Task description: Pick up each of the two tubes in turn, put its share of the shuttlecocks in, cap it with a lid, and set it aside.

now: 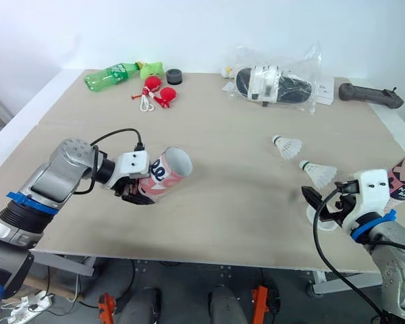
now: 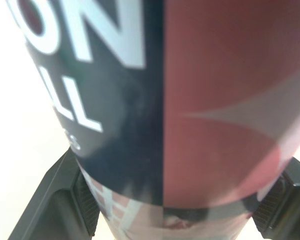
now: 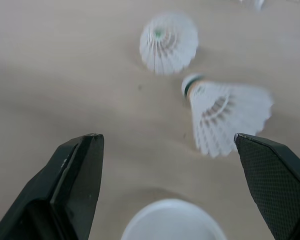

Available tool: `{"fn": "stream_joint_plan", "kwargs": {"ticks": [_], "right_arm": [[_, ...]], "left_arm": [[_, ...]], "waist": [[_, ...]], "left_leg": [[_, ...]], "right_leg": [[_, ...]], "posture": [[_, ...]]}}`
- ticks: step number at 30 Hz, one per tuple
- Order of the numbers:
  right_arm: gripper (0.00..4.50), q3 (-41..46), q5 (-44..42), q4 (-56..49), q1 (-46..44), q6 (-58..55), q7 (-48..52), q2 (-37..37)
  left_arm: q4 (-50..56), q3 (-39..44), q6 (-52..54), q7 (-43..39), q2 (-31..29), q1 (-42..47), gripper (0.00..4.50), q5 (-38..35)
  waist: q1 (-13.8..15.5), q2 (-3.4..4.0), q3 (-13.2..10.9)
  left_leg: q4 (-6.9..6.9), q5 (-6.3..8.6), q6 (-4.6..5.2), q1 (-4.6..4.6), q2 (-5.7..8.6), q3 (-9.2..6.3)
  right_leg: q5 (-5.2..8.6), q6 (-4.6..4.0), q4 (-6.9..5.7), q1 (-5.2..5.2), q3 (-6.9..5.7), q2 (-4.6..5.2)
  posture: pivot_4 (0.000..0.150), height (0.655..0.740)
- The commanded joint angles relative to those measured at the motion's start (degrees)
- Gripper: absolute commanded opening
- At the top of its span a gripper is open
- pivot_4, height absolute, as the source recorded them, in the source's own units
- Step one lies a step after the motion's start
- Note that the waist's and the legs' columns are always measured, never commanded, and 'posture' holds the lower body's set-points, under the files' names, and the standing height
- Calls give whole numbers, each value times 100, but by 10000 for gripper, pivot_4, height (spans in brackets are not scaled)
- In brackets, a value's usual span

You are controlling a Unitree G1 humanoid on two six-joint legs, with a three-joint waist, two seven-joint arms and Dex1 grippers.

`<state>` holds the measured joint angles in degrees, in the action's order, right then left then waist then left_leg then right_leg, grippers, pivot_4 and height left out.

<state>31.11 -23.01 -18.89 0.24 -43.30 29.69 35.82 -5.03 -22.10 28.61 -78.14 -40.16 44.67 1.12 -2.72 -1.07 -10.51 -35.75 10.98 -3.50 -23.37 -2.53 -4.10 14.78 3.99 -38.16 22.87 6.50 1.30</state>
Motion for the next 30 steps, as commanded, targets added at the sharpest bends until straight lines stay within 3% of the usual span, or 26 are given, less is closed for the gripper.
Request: {"fn": "stream_joint_plan", "kwargs": {"ticks": [1,11,15,20,21,30], "right_arm": [[44596,-291,385,483,-386,471,-359,13],[44596,-1146,1044,2486,-1704,1459,-649,-4],[32273,-1239,1142,2908,-1928,1674,-651,79],[7553,-1228,1193,3129,-2000,1924,-694,65],[727,-1182,1132,3012,-1952,1999,-611,77],[727,-658,-20,887,-1384,1638,770,887]], "left_arm": [[68,-199,-6,-122,92,-107,30893,-53],[223,-165,115,-81,102,-195,30893,-56],[256,-143,132,-67,101,-221,30893,-59],[231,-115,106,-35,123,-229,30893,-66],[226,-118,108,-31,136,-218,30893,-64],[286,-101,127,-39,121,-244,30893,-70]], "waist": [[6,2,1],[22,4,2],[19,4,2],[15,5,2],[15,5,2],[11,15,0]], "left_leg": [[0,0,0,0,1,1],[5,0,0,-3,3,3],[8,0,0,-4,5,3],[7,0,0,-2,6,3],[7,0,0,-2,6,3],[6,0,0,-4,12,3]], "right_leg": [[-4,7,0,0,1,1],[0,12,3,1,1,3],[3,14,3,1,1,6],[2,14,3,1,1,6],[2,14,3,1,1,6],[6,21,3,-2,2,13]], "posture": [[1500,7400],[1500,7400],[1500,7400],[1500,7400],[1500,7400],[1500,7400]]}}
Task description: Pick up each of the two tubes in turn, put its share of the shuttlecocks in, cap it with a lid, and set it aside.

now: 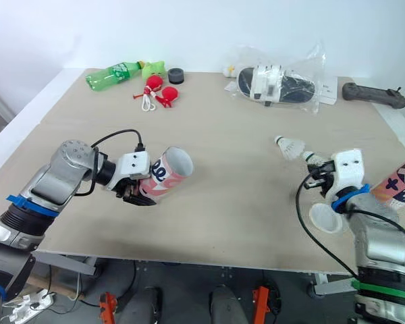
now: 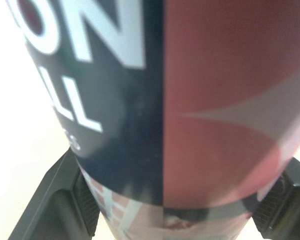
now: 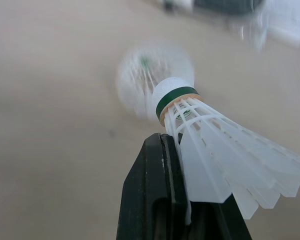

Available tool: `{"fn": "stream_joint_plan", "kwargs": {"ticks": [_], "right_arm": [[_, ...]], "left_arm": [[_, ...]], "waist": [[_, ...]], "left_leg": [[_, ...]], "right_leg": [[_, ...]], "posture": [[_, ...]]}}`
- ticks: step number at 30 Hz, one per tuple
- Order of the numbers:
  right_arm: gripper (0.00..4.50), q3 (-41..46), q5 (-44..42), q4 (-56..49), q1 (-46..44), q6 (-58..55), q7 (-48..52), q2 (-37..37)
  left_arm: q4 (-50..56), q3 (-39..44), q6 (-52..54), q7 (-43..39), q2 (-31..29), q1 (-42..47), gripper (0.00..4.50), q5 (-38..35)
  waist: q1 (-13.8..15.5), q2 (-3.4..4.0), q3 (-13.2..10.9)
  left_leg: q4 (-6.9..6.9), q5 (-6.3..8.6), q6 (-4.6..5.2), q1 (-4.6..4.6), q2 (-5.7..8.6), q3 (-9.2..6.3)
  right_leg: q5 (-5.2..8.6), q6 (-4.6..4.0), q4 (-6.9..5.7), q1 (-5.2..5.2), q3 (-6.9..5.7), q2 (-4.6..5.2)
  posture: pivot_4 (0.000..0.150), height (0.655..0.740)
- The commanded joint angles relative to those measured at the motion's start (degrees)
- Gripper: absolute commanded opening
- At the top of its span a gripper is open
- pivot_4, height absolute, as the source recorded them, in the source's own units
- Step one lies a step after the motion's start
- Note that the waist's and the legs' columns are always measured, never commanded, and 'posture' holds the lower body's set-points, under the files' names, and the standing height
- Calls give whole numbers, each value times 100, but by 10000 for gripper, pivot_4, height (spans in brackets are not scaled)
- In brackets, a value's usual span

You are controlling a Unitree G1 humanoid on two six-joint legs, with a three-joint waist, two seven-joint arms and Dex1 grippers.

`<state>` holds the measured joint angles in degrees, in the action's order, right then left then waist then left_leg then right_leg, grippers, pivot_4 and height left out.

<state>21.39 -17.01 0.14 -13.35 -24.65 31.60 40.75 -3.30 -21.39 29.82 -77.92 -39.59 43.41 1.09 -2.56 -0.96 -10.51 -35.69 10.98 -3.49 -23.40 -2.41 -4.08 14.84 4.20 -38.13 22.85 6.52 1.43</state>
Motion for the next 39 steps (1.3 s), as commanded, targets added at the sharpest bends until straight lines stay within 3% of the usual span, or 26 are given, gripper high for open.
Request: {"fn": "stream_joint_plan", "kwargs": {"ticks": [1,5,12,24,27,34,35,39], "right_arm": [[727,217,-1002,-1484,-186,-476,884,586],[727,-852,-1669,-2544,-1287,-1221,1601,1108],[727,-2837,-889,-2546,-2740,-877,2507,1087],[727,-3898,203,-2056,-3421,-211,3144,629],[9978,-3930,225,-2083,-3505,-286,3179,457],[42407,-3259,-97,-2234,-3330,-755,2849,264],[44657,-2980,-222,-2290,-3249,-964,2665,239],[44657,-1838,-205,-2351,-2635,-1574,1621,212]], "left_arm": [[118,-176,15,-62,66,-122,30893,-70],[90,-216,26,-77,105,-100,30893,-69],[-1,-314,8,-122,224,26,30893,-11],[-29,-339,-7,-179,216,89,30893,18],[-22,-342,0,-172,227,91,30893,12],[48,-337,59,-146,229,31,30893,-2],[54,-333,68,-141,229,29,30893,-6],[36,-310,61,-127,221,15,30893,-8]], "waist": [[-13,3,0],[-61,34,-2],[2,-14,2],[16,-14,2],[18,-13,2],[32,-13,2],[36,-14,2],[60,-15,2]], "left_leg": [[-1,0,0,2,0,0],[-4,0,0,9,-3,1],[-9,-3,3,-8,-7,0],[-12,-3,4,-36,-9,-2],[-13,-3,4,-36,-10,-3],[-13,-3,4,-37,-9,-3],[-12,-3,4,-37,-10,-4],[-15,-3,4,-40,-9,-6]], "right_leg": [[-1,0,0,0,0,0],[-10,-5,-1,-2,4,-4],[-2,-4,8,-3,-9,0],[-2,-6,5,26,-16,-2],[-3,-6,3,26,-16,-2],[-2,-5,3,24,-16,-2],[-2,-6,3,24,-17,-2],[-4,-8,3,24,-18,-1]], "posture": [[1500,7400],[1500,7400],[1500,7400],[1500,7400],[1500,7400],[1500,7400],[1500,7400],[1500,7400]]}}
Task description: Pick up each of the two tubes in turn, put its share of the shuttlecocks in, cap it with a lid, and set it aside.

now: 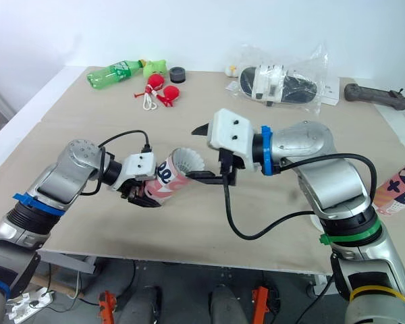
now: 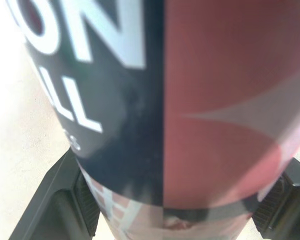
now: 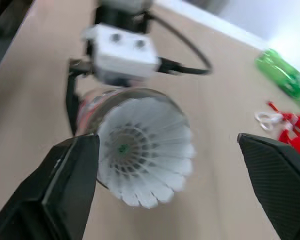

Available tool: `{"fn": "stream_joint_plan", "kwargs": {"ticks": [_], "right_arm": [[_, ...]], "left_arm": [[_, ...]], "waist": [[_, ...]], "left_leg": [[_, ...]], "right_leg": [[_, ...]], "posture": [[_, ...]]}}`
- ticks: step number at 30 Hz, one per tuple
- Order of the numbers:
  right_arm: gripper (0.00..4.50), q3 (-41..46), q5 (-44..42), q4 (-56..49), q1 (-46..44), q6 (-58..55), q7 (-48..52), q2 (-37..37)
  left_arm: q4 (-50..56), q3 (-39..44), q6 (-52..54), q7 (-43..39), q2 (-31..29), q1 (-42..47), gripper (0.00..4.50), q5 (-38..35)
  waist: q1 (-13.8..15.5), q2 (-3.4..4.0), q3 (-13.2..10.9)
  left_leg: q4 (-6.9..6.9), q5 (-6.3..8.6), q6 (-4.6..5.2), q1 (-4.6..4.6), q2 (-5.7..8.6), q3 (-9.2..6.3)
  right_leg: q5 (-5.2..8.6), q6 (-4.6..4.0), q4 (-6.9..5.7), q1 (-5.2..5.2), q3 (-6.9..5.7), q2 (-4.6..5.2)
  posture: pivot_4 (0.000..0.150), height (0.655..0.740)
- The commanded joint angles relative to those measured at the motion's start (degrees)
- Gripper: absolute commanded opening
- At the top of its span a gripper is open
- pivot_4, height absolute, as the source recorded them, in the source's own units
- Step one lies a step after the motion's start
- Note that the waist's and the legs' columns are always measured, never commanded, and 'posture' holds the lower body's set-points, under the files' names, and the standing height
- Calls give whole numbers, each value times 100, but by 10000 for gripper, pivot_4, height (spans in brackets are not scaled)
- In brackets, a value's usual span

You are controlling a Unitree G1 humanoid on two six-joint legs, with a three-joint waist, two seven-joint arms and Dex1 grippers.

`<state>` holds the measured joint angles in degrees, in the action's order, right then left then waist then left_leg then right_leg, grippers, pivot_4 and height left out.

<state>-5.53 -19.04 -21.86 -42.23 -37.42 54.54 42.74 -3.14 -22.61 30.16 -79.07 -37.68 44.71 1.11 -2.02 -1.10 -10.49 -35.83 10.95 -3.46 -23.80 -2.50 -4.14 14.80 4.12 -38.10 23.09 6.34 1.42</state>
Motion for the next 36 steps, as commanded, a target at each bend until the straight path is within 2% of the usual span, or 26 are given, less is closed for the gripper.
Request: {"fn": "stream_joint_plan", "kwargs": {"ticks": [1,8,11,16,19,23,27,30,35,36], "right_arm": [[44657,1113,153,-96,498,-423,-1028,10],[44657,2068,626,224,2008,-773,-2354,-251],[44657,2081,814,495,2159,-918,-3002,-624],[44657,1890,1129,1258,1936,-674,-3717,-1141],[44657,1793,1244,2024,1624,-164,-3963,-1435],[44657,1671,1368,3534,927,718,-4140,-1709],[44657,1652,1485,4624,352,1324,-4333,-1816],[35771,1552,1564,5151,107,1651,-4330,-1847],[12180,1371,1653,5108,199,1918,-4161,-1791],[8835,1391,1626,5039,234,1942,-4126,-1767]], "left_arm": [[19,-185,23,-9,29,-124,30893,-11],[-2,-188,11,-14,56,-167,30893,-18],[-67,-195,-29,-32,76,-132,30893,-7],[-101,-199,-32,-36,113,-86,30893,1],[-62,-185,-16,-42,90,-107,30893,-4],[-45,-176,8,-28,86,-123,30893,-5],[-31,-180,23,-16,105,-123,30893,-3],[6,-169,57,-8,107,-127,30893,-14],[6,-152,63,4,90,-130,30893,-9],[2,-148,66,10,94,-126,30893,-10]], "waist": [[10,-2,1],[9,-1,4],[-25,6,3],[-49,13,4],[-58,13,4],[-62,14,3],[-60,16,2],[-60,16,3],[-61,17,2],[-60,17,2]], "left_leg": [[-1,0,0,0,0,0],[4,0,1,4,-1,0],[0,0,0,6,0,2],[0,-9,13,10,2,4],[0,-10,15,10,4,5],[3,-10,15,10,5,5],[6,-10,16,10,5,5],[10,-10,16,10,6,4],[12,-10,16,10,6,4],[12,-10,16,10,6,4]], "right_leg": [[0,0,0,0,0,0],[1,-1,-2,0,1,-4],[0,0,-2,-3,4,-2],[-13,3,-2,-4,8,-3],[-15,6,-2,-6,9,-1],[-15,7,-1,-6,9,-1],[-14,7,-1,-6,9,-1],[-13,8,1,-6,9,0],[-13,7,1,-6,9,0],[-13,7,1,-6,9,0]], "posture": [[1500,7400],[1500,7400],[1500,7400],[1500,7400],[1500,7400],[1500,7400],[1500,7400],[1500,7400],[1500,7400],[1500,7400]]}}
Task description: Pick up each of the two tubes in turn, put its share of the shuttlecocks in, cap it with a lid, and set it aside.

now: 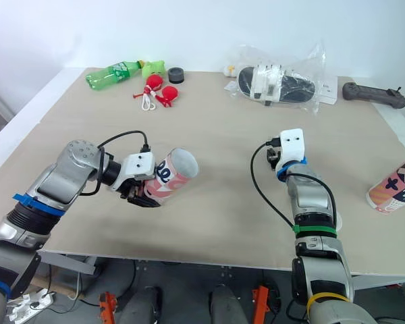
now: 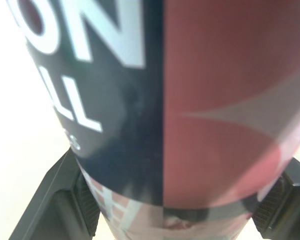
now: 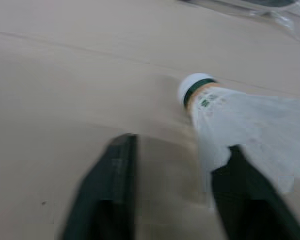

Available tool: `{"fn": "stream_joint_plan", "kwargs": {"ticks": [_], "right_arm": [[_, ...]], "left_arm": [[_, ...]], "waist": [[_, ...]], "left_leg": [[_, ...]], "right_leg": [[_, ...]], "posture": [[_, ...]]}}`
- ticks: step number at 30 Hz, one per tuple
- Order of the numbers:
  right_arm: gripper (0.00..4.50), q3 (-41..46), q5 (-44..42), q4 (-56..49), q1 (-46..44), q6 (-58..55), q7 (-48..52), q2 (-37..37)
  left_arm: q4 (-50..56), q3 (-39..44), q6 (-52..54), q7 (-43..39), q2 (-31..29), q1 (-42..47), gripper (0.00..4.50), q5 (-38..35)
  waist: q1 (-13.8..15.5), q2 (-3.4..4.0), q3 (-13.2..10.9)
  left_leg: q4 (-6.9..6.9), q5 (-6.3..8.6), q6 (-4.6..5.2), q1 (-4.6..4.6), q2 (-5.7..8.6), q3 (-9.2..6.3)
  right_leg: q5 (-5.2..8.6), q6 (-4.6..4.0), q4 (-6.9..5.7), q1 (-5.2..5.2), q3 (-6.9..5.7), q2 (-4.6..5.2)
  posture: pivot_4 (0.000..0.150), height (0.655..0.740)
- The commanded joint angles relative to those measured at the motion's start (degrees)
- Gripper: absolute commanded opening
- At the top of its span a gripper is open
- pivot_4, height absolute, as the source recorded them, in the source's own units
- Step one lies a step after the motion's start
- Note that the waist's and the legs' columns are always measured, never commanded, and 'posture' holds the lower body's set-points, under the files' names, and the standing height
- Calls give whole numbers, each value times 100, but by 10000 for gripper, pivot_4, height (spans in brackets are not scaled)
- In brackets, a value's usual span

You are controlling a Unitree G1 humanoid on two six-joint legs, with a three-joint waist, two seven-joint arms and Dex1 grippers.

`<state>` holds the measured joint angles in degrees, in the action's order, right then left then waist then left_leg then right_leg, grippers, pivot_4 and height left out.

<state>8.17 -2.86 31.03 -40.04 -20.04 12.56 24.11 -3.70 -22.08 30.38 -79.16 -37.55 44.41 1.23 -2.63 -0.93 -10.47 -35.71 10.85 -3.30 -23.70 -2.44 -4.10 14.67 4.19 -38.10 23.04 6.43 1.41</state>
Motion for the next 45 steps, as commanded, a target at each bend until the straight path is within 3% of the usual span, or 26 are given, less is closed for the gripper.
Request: {"fn": "stream_joint_plan", "kwargs": {"ticks": [1,2,6,12,17,22,30,36,39,45], "right_arm": [[3259,19,-2,-337,51,228,137,144],[559,12,-17,-480,92,266,251,217],[559,-74,-451,-1678,265,359,1415,634],[559,-287,-1844,-4036,309,-683,3688,1761],[559,-743,-2266,-4944,-120,-1270,4762,2654],[559,-1207,-2256,-5285,-314,-1421,5238,2959],[559,-2106,-1925,-5405,-580,-1321,5366,2496],[559,-2272,-1842,-5397,-657,-1337,5386,2292],[9734,-2054,-2109,-5406,-750,-1572,5354,2212],[38177,-1746,-2483,-5258,-969,-1949,5496,2332]], "left_arm": [[52,-198,46,24,85,-92,30893,-22],[42,-197,44,26,89,-86,30893,-22],[6,-196,34,22,101,-70,30893,-23],[-30,-203,10,5,116,-54,30893,-23],[-49,-209,8,-6,138,-29,30893,-26],[-59,-211,4,-2,154,-30,30893,-25],[32,-207,65,9,159,-89,30893,-45],[47,-211,67,7,162,-89,30893,-44],[63,-208,76,7,154,-99,30893,-45],[42,-206,74,17,171,-84,30893,-46]], "waist": [[2,0,0],[5,0,0],[-2,6,-3],[8,31,-8],[4,30,-9],[12,28,-9],[26,28,-9],[44,29,-9],[44,29,-9],[50,28,-9]], "left_leg": [[-1,0,0,0,0,0],[-1,0,0,0,0,0],[-2,0,0,-1,2,0],[-1,0,0,1,0,-6],[-14,0,0,0,2,-5],[-12,0,0,-1,0,-5],[-14,0,0,-7,1,-5],[-14,0,0,-10,1,-6],[-14,0,0,-10,1,-6],[-14,0,0,-11,1,-6]], "right_leg": [[0,0,0,0,0,0],[0,0,0,0,0,0],[1,2,0,0,1,1],[3,4,-1,-2,-6,-2],[2,4,2,-8,-3,2],[5,1,2,-6,-5,1],[4,2,2,0,-6,2],[5,3,2,3,-7,2],[5,3,2,3,-7,2],[5,3,2,4,-7,3]], "posture": [[1500,7400],[1500,7400],[1500,7400],[1500,7400],[1500,7400],[1500,7400],[1500,7400],[1500,7400],[1500,7400],[1500,7400]]}}
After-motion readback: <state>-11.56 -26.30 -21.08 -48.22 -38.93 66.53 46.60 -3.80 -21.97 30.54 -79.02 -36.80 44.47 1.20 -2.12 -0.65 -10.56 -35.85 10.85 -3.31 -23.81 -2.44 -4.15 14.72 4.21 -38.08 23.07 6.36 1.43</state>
